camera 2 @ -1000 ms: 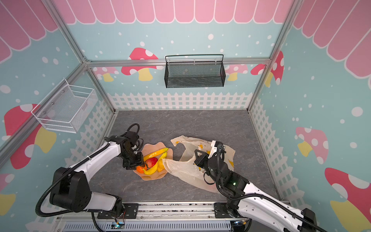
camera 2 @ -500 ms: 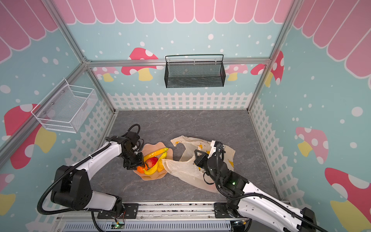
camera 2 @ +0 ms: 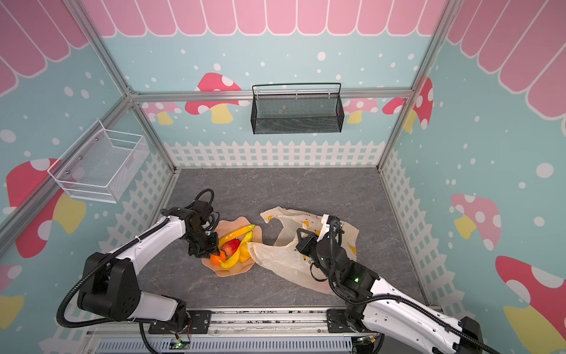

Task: Place the fruits into the plastic bag
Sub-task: 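Lower the left gripper into the bowl and grasp the orange, then lift the orange with the left gripper and carry it into the bag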

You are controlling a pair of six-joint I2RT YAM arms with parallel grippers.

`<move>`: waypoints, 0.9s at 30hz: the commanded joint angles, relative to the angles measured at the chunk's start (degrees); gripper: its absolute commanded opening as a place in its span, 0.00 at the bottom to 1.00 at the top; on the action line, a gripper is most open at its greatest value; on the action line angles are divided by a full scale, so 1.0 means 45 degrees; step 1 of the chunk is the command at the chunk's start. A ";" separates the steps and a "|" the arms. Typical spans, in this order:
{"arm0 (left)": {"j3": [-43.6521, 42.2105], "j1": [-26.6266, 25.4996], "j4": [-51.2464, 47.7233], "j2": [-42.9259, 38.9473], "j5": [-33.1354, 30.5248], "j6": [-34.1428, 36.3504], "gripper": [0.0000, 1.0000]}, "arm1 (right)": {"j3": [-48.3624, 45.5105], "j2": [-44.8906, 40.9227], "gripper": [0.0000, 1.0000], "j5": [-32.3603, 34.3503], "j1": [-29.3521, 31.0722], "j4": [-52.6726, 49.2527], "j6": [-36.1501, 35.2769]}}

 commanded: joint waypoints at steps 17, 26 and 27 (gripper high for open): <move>0.1209 -0.0234 -0.0587 -0.0728 0.0097 0.0714 0.22 | 0.0197 0.0018 0.00 0.0277 -0.0022 -0.0075 0.0131; 0.2608 -0.0448 -0.0870 -0.1436 -0.0249 0.0966 0.22 | 0.0241 0.0195 0.00 0.0217 -0.0019 -0.0027 0.0130; 0.2808 -0.0448 -0.0921 -0.1438 -0.0277 0.1029 0.22 | 0.0264 0.0216 0.00 0.0224 -0.0032 0.0007 0.0121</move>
